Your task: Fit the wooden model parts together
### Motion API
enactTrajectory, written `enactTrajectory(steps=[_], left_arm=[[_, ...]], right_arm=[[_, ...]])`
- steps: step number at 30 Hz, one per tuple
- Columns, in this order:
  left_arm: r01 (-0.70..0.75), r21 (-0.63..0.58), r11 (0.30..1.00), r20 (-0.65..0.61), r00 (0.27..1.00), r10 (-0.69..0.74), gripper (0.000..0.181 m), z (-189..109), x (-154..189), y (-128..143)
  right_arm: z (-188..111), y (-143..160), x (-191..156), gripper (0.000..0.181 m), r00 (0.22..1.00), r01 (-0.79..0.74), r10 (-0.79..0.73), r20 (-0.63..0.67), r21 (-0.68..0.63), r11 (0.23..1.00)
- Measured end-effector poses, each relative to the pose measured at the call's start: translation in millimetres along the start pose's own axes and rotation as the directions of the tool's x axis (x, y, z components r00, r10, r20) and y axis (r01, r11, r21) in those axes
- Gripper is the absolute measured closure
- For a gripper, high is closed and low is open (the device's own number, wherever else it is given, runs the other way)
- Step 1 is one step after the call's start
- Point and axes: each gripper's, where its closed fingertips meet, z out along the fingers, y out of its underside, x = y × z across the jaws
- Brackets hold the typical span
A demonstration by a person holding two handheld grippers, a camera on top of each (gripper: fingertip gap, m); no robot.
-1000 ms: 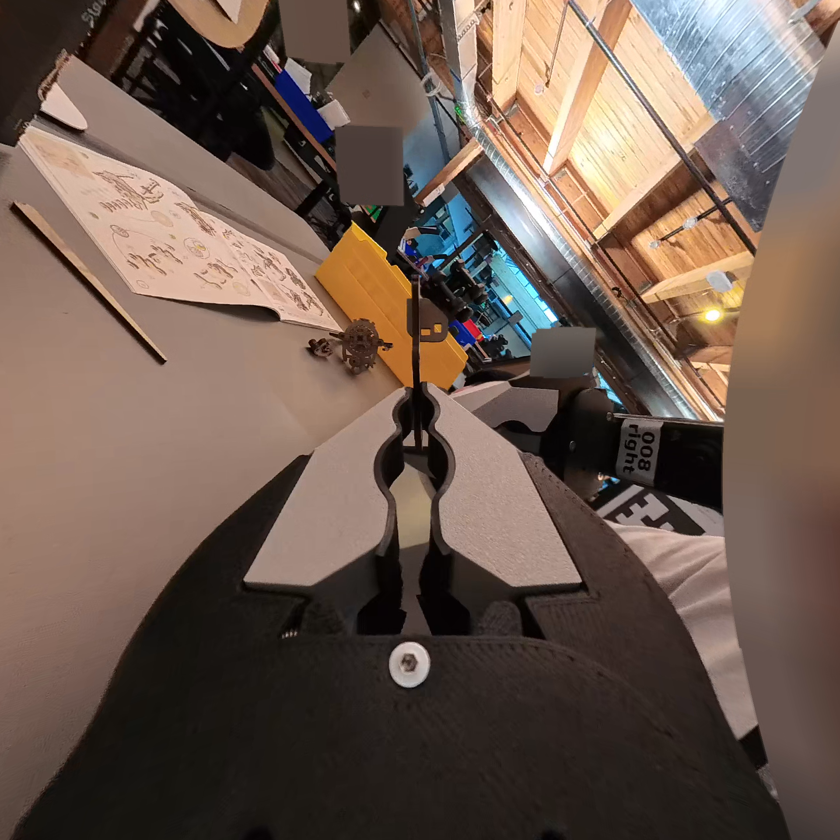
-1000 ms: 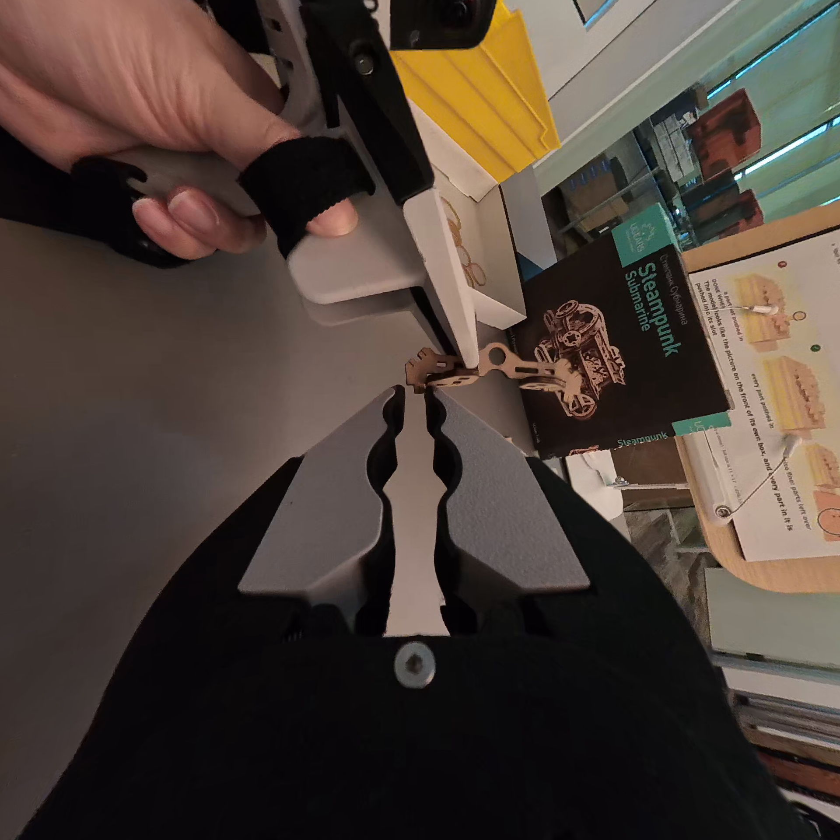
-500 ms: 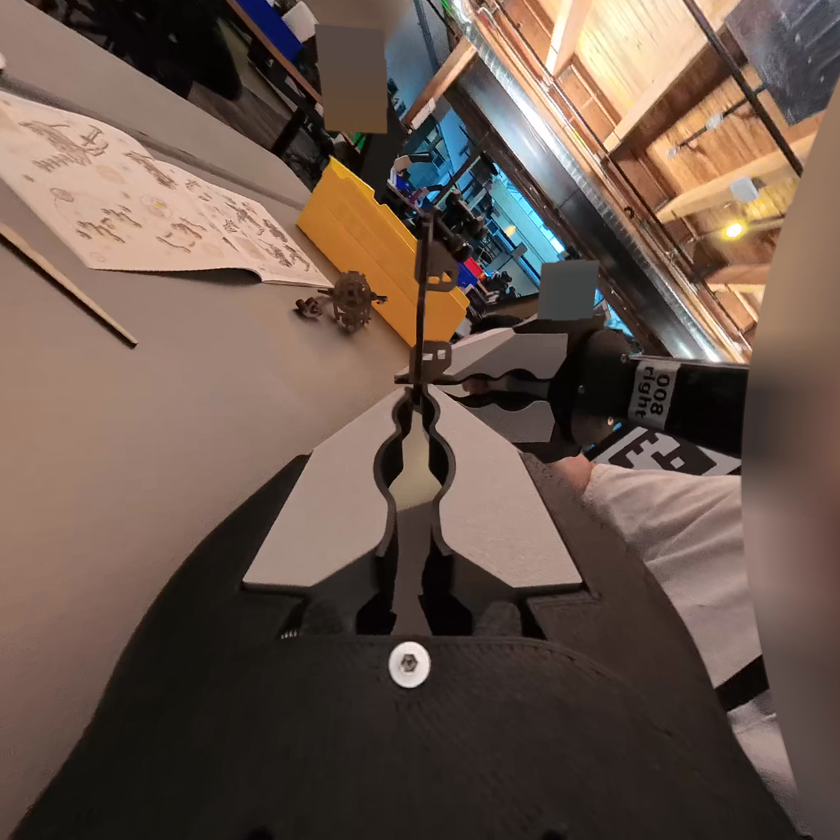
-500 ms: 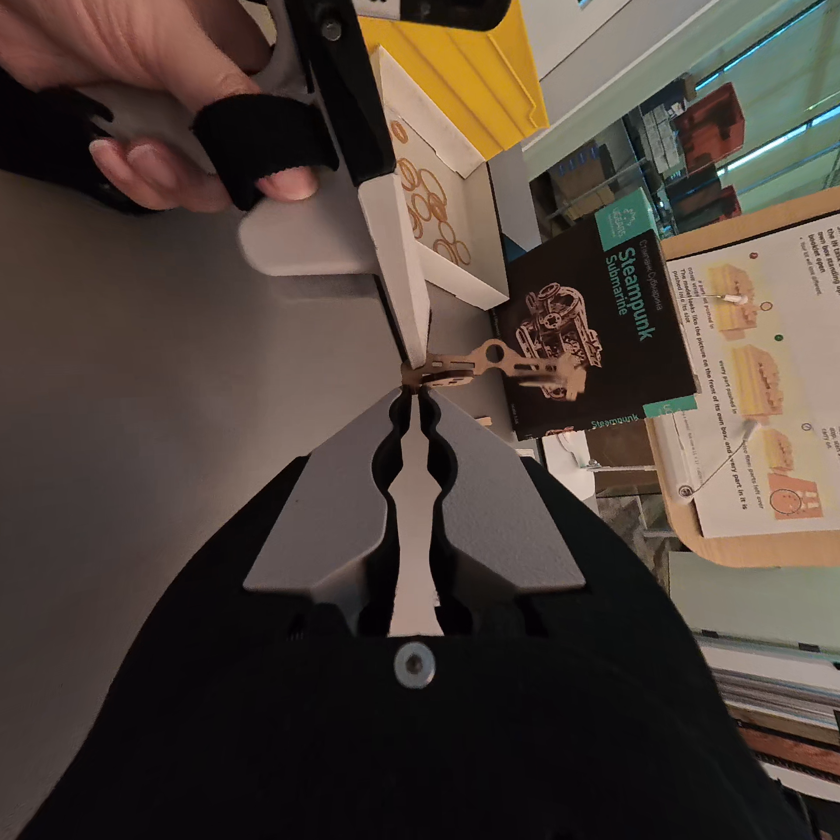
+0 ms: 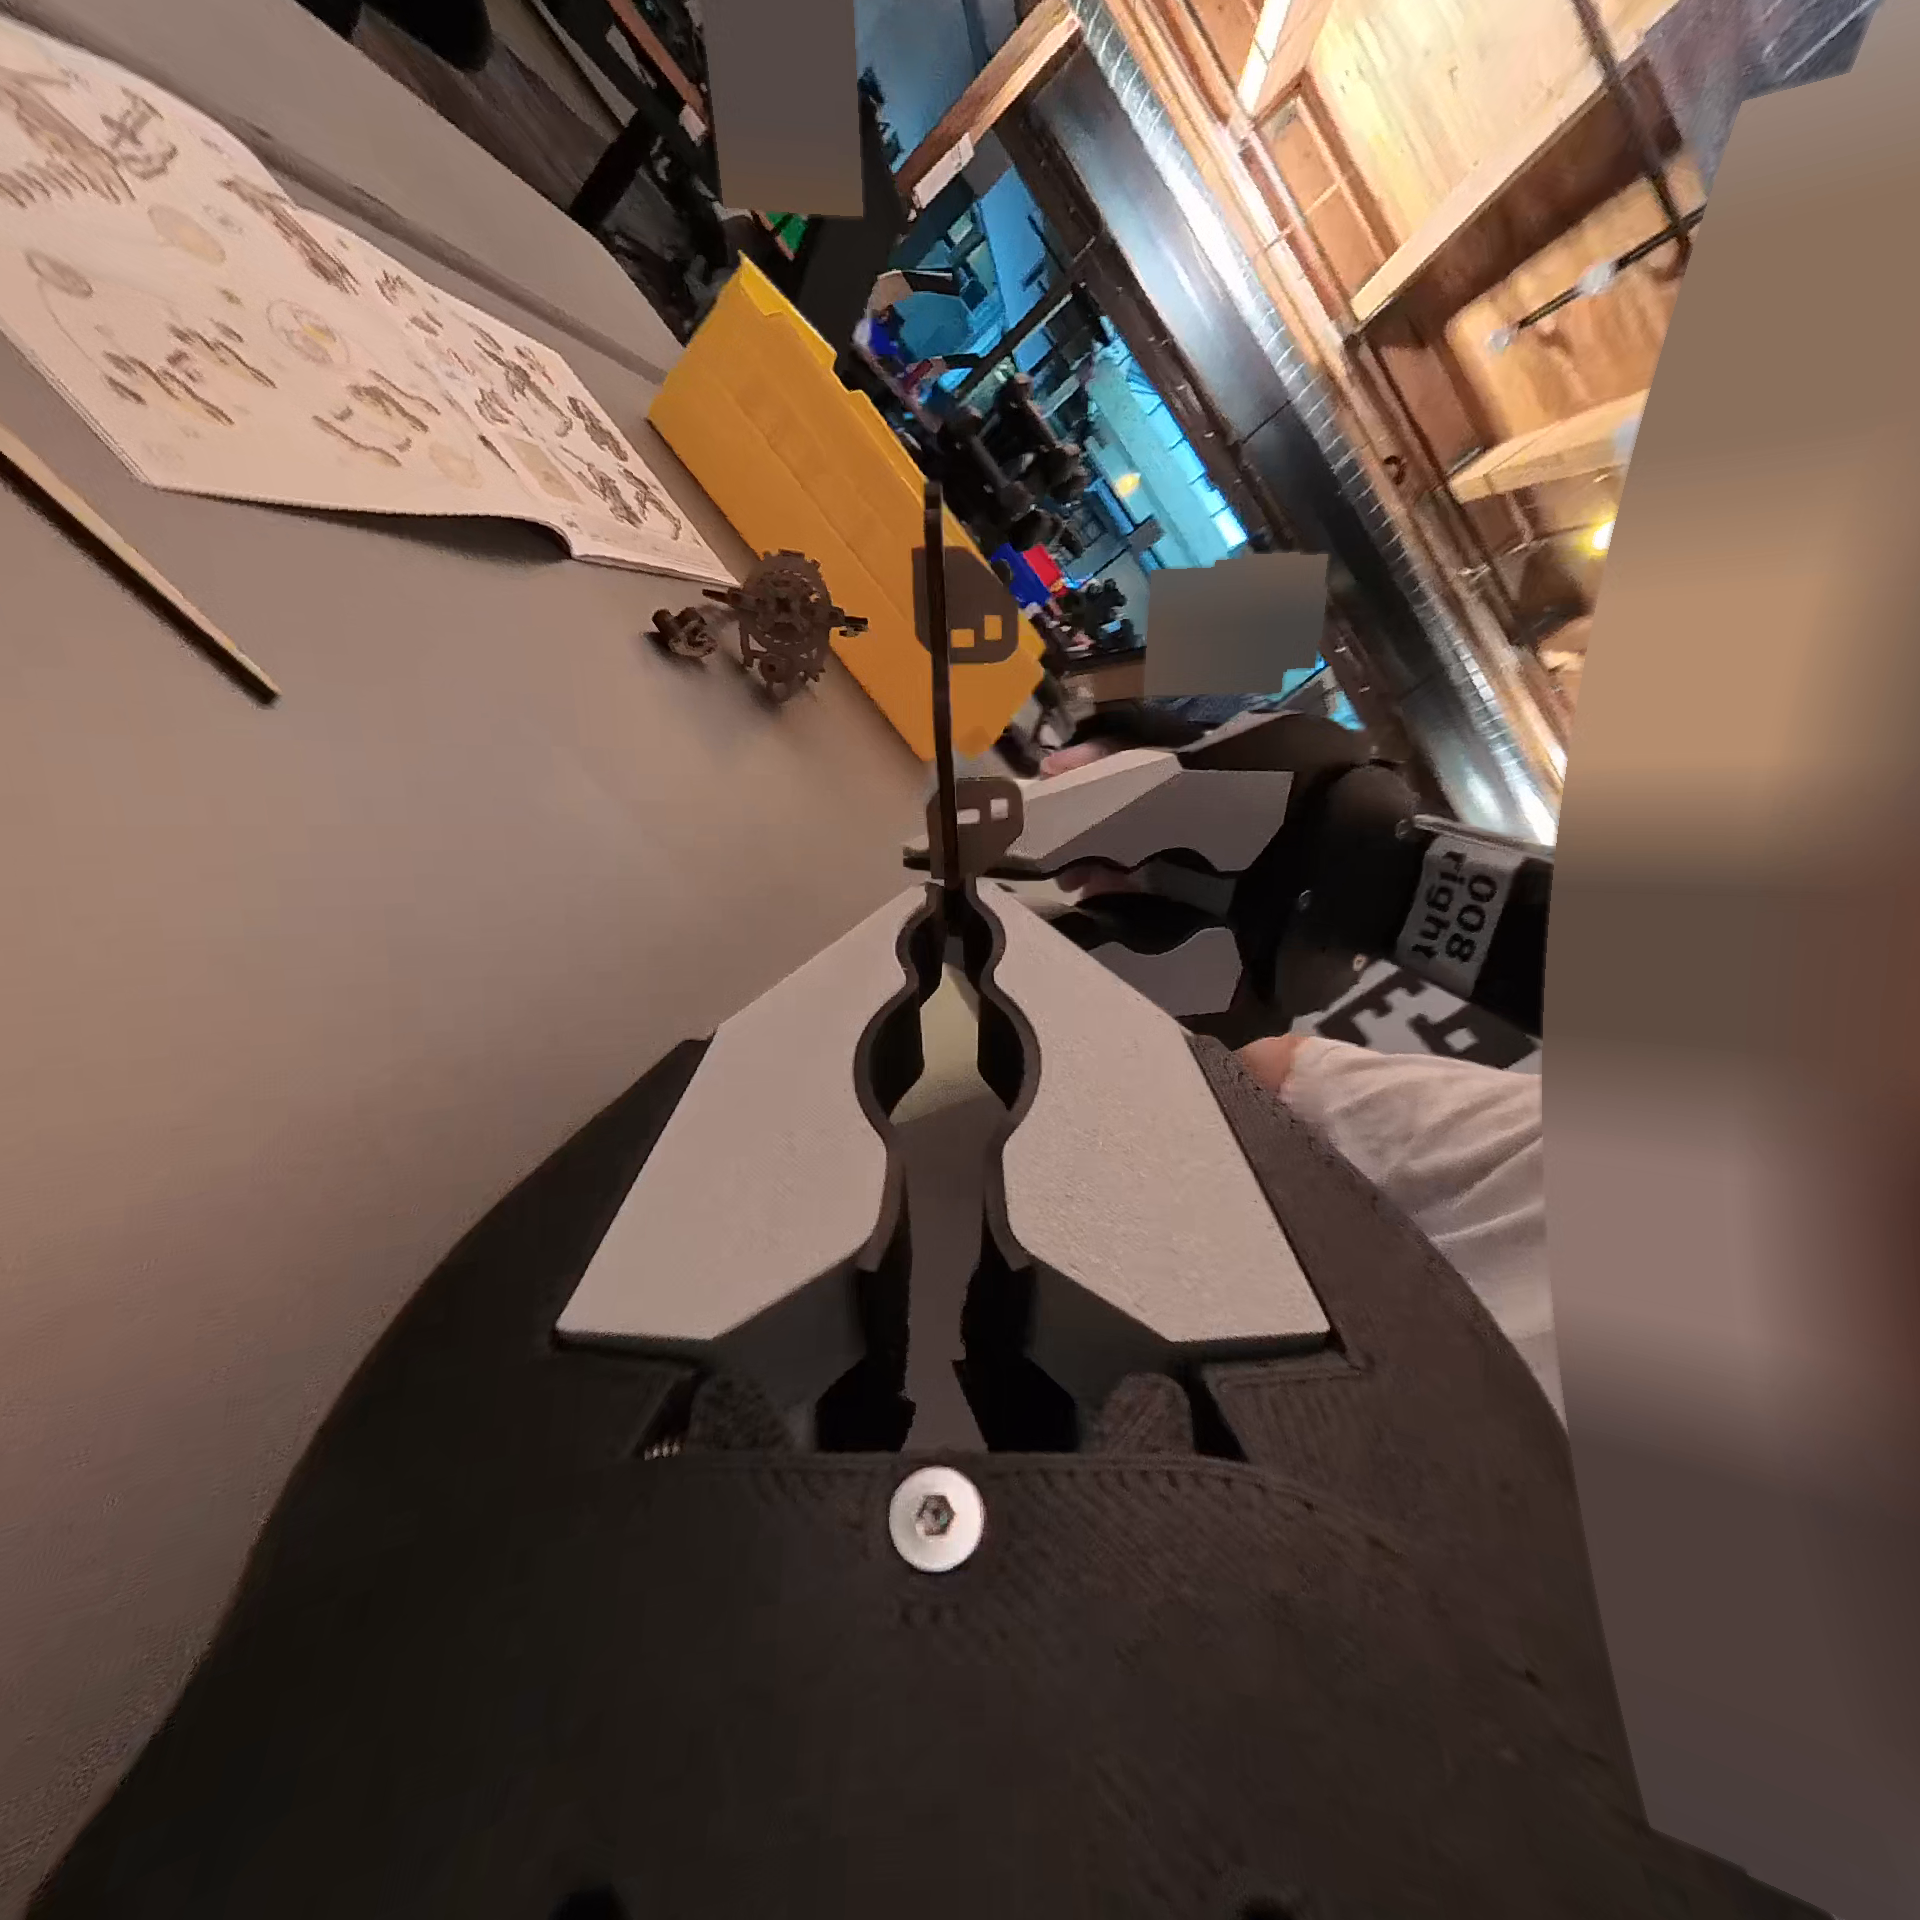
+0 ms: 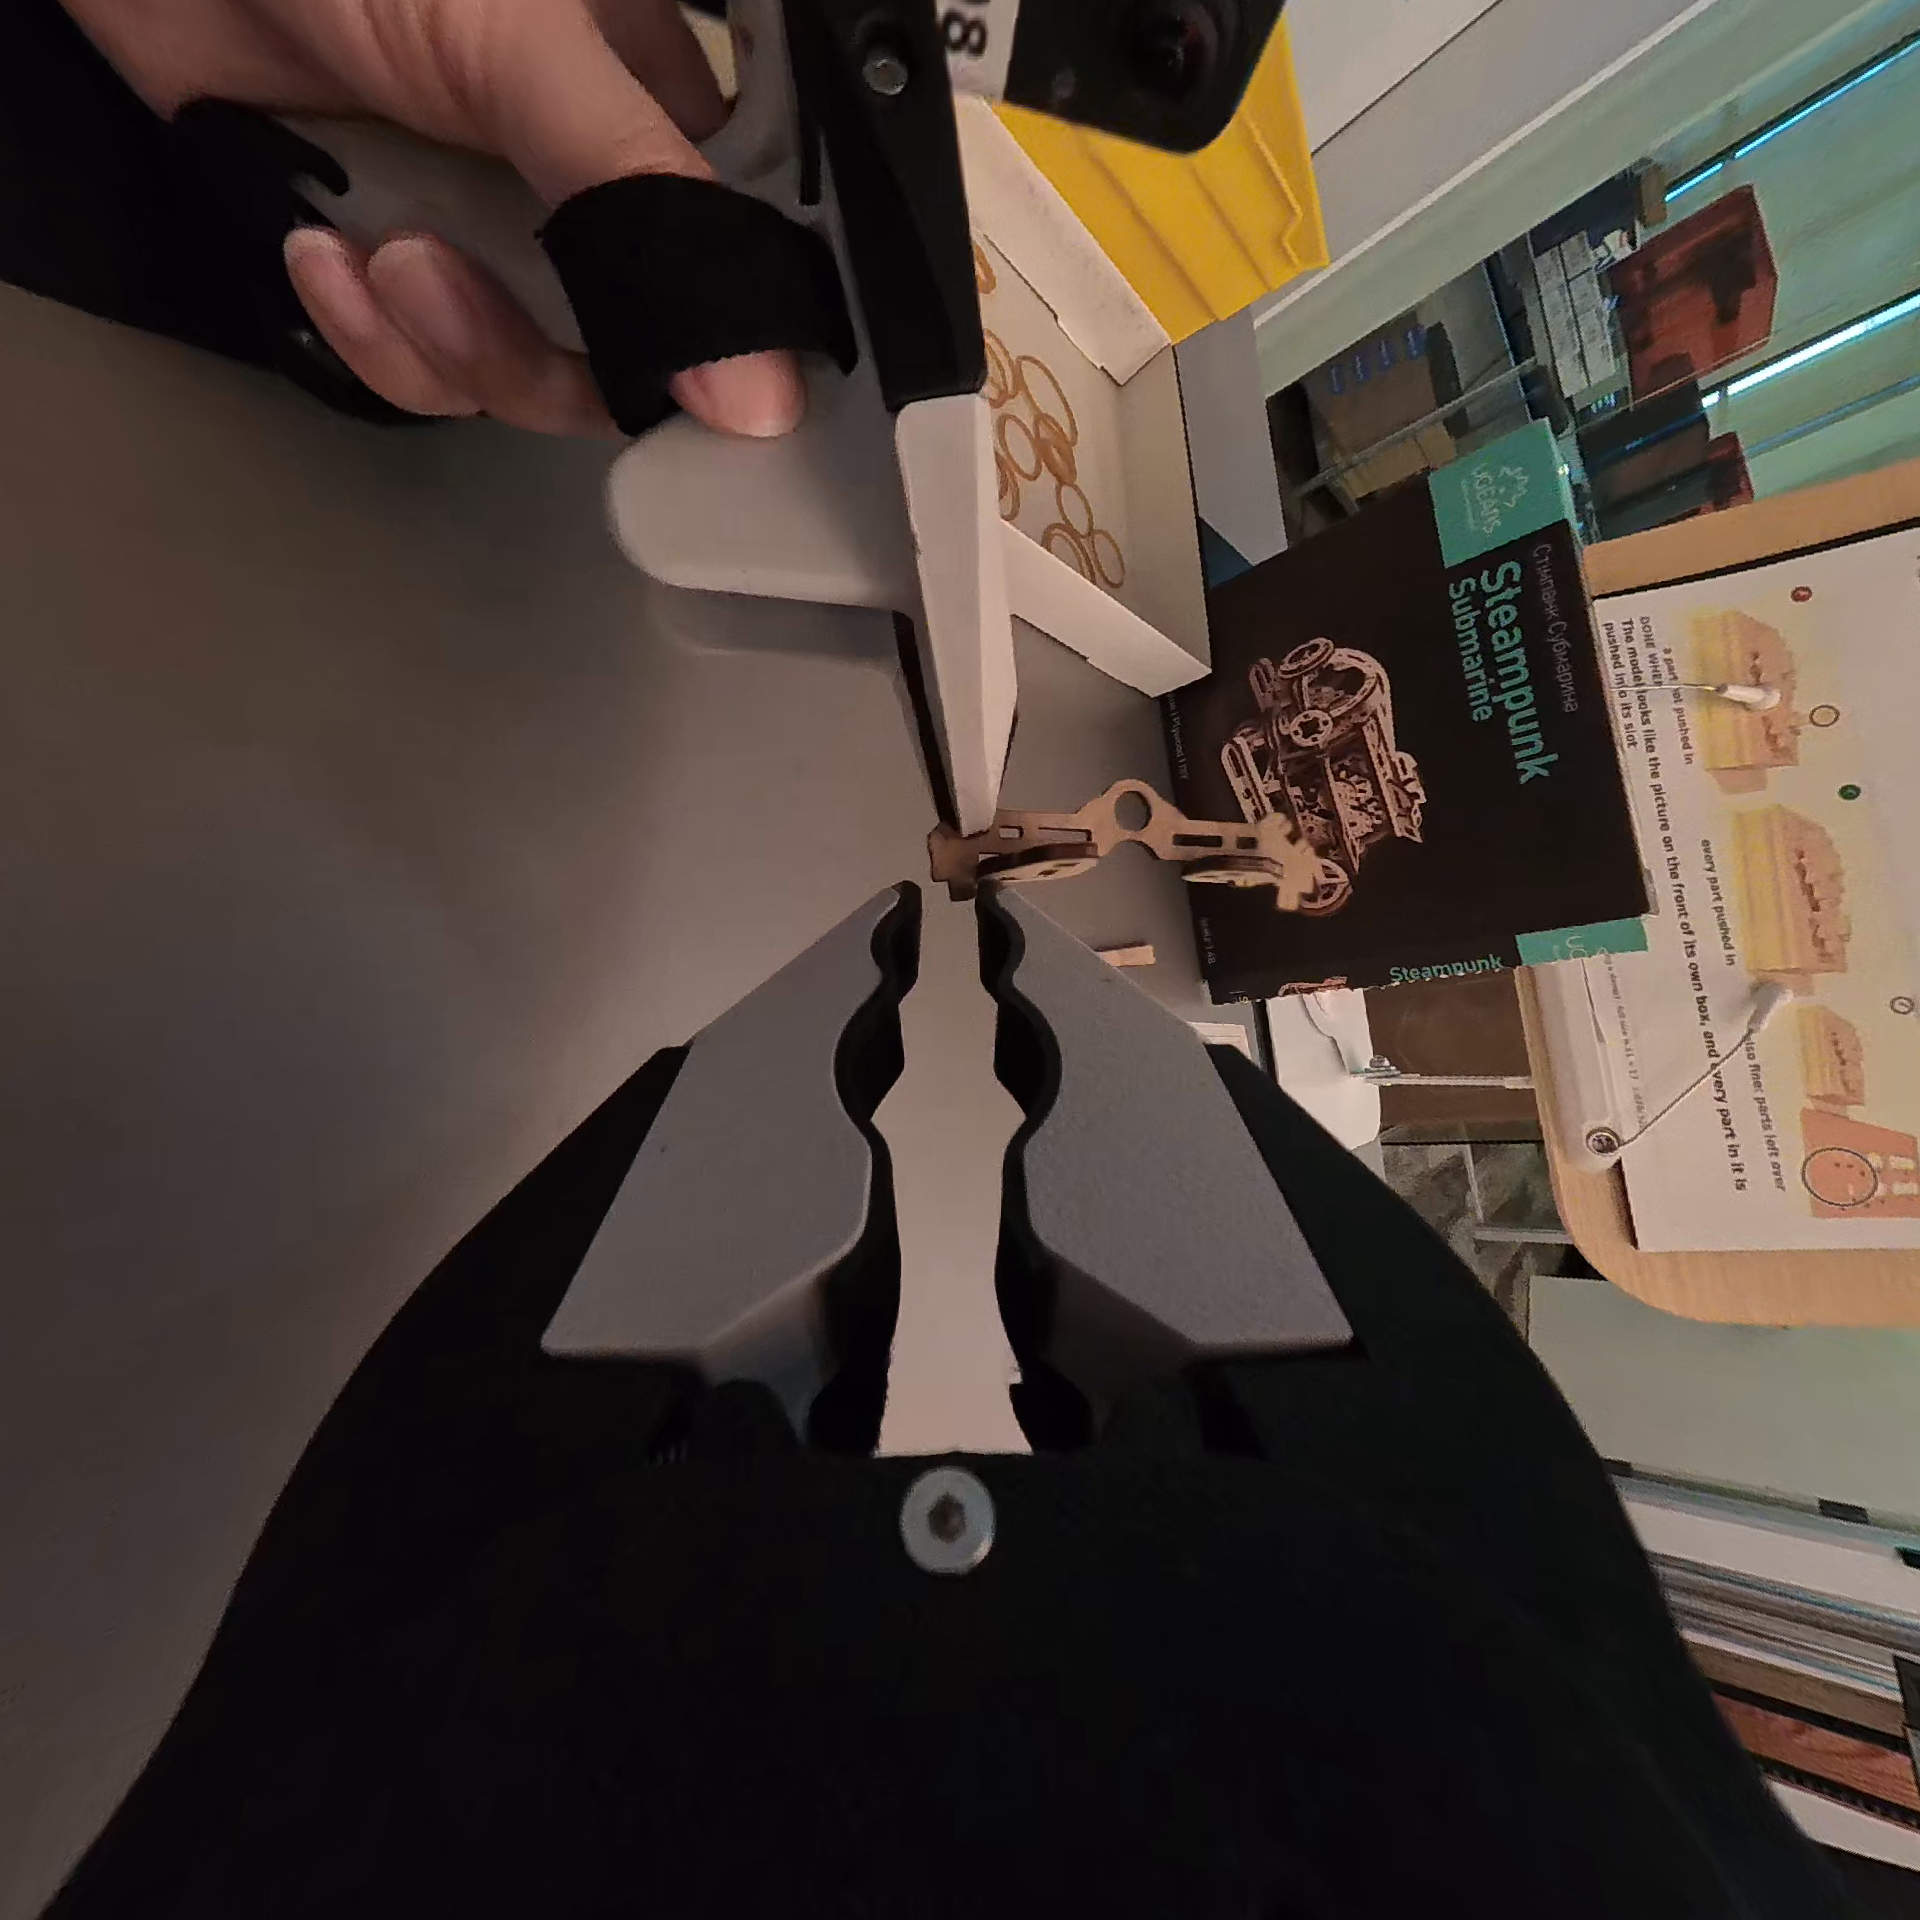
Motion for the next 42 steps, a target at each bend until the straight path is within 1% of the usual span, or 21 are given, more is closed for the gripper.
enactTrajectory(steps=[2,4,9,13,18,22,26,29,33,35,39,40,41,42], left_arm=[[0.058,0.0,0.998,-0.045,0.997,-0.058,0.181,-1.1,1.7,-1.2],[0.078,0.003,0.997,-0.06,0.995,-0.078,0.181,-1.4,1.7,-2.0],[0.059,-0.012,0.998,-0.027,0.998,-0.059,0.181,1.0,-2.1,1.6],[0.078,-0.016,0.997,-0.052,0.996,-0.079,0.18,1.6,-0.3,1.7],[0.06,-0.015,0.998,-0.045,0.997,-0.06,0.18,1.2,0.3,1.5],[0.047,-0.013,0.999,-0.036,0.998,-0.048,0.179,1.3,-0.1,2.4],[0.056,-0.037,0.998,-0.008,0.998,-0.057,0.18,1.8,-4.5,6.3],[0.075,-0.038,0.996,-0.025,0.997,-0.076,0.181,1.6,-3.3,6.0],[0.063,-0.047,0.997,-0.009,0.998,-0.064,0.18,2.5,-5.2,8.3],[0.052,-0.06,0.997,0.013,0.999,-0.051,0.18,3.7,-7.5,11.1],[0.057,-0.067,0.996,0.015,0.998,-0.056,0.181,4.1,-8.0,12.1],[0.06,-0.065,0.996,0.015,0.998,-0.059,0.181,3.8,-8.3,11.7],[0.059,-0.061,0.996,0.017,0.998,-0.058,0.181,3.7,-8.7,11.0],[0.058,-0.053,0.997,0.023,0.998,-0.057,0.181,3.1,-9.6,9.7]], right_arm=[[-1.3,-2.3,0.8,0.171,1.0,-0.022,0.021,0.006,0.011,1.0],[-1.0,-2.8,0.6,0.17,0.999,-0.051,0.05,0.021,0.014,0.999],[2.1,1.5,-0.9,0.173,0.998,-0.056,0.056,0.021,-0.011,0.998],[1.6,1.6,0.2,0.174,1.0,-0.026,0.026,-0.004,-0.014,1.0],[0.7,1.4,-0.5,0.177,0.999,-0.034,0.034,0.003,-0.003,0.999],[1.6,2.2,-1.2,0.178,1.0,-0.013,0.013,-0.002,-0.01,1.0],[2.7,4.4,-2.9,0.177,0.998,-0.054,0.054,0.016,-0.01,0.998],[1.8,2.8,-1.8,0.177,0.998,-0.07,0.07,0.01,0.004,0.998],[2.5,4.6,-4.6,0.178,1.0,0.0,0.0,-0.004,-0.023,1.0],[3.3,6.9,-7.7,0.178,1.0,-0.007,0.008,0.011,-0.037,0.999],[3.1,7.9,-8.7,0.177,1.0,0.002,-0.001,0.019,-0.039,0.999],[3.3,7.5,-10.0,0.176,1.0,0.004,-0.003,0.027,-0.034,0.999],[3.8,6.1,-14.0,0.162,0.998,-0.006,0.007,0.057,-0.02,1.0],[5.0,6.2,-16.1,0.155,0.997,-0.033,0.034,0.074,-0.018,0.999]])
